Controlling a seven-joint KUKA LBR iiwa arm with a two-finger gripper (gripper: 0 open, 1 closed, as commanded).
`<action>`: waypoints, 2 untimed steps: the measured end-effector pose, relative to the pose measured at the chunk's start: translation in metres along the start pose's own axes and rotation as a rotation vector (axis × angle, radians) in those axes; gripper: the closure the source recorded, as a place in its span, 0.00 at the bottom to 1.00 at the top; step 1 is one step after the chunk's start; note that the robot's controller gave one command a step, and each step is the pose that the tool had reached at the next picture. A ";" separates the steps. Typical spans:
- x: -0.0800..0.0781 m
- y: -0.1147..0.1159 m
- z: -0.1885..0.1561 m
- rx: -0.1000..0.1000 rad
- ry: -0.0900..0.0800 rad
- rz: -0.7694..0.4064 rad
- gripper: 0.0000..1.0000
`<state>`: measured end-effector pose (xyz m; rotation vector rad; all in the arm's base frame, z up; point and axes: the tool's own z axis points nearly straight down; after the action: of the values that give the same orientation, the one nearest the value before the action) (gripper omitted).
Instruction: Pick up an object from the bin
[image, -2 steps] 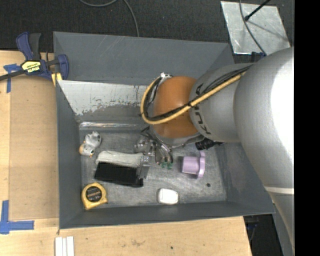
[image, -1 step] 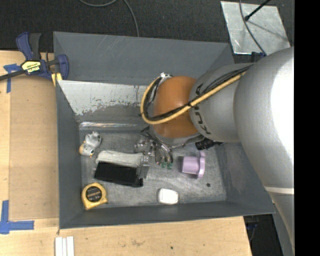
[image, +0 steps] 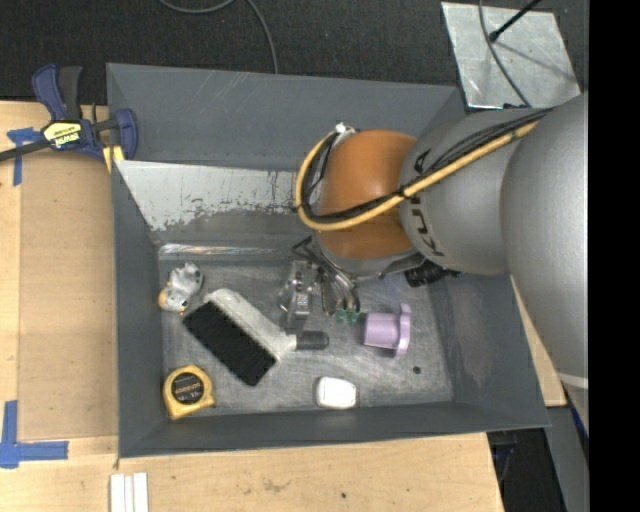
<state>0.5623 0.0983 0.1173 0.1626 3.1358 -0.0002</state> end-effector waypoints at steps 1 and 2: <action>0.000 0.010 -0.077 -0.001 -0.001 -0.015 0.00; 0.000 0.011 -0.077 0.000 -0.001 -0.015 0.00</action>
Offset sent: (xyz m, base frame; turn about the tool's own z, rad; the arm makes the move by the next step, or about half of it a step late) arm 0.0000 0.0000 0.0000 0.0000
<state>0.5636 0.1088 0.1945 0.1388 3.1356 0.0004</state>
